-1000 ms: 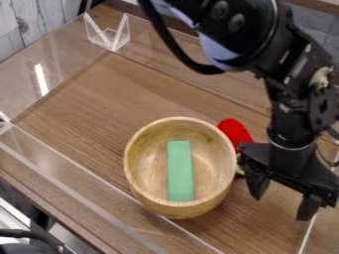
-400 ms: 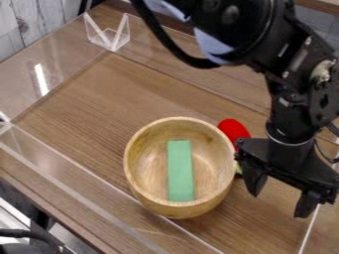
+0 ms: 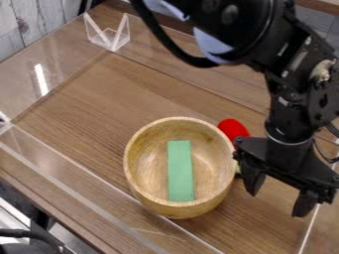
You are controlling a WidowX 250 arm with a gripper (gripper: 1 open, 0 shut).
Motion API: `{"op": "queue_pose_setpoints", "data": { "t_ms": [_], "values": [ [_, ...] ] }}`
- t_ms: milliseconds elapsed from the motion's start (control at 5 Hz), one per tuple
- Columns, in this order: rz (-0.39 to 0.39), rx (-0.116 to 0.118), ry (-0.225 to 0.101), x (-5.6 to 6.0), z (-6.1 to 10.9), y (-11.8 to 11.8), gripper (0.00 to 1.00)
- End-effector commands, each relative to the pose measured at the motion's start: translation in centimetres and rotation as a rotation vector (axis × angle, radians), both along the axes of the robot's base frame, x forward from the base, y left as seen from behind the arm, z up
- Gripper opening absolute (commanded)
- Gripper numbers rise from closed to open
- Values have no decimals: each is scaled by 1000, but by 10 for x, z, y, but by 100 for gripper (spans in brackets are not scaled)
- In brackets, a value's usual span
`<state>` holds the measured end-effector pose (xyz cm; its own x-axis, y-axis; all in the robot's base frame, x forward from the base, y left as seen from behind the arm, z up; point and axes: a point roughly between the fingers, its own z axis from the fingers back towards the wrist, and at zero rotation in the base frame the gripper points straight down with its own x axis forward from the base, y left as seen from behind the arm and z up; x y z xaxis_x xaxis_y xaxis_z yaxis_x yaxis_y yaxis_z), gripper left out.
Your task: Move the red fruit to the right
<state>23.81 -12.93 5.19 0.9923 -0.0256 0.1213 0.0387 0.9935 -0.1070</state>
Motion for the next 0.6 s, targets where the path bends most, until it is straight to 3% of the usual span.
{"op": "queue_pose_setpoints", "data": {
  "t_ms": [0, 400],
  "values": [
    [-2, -22, -59, 6, 17, -2, 100],
    [7, -14, -58, 6, 16, 2, 100]
  ]
}}
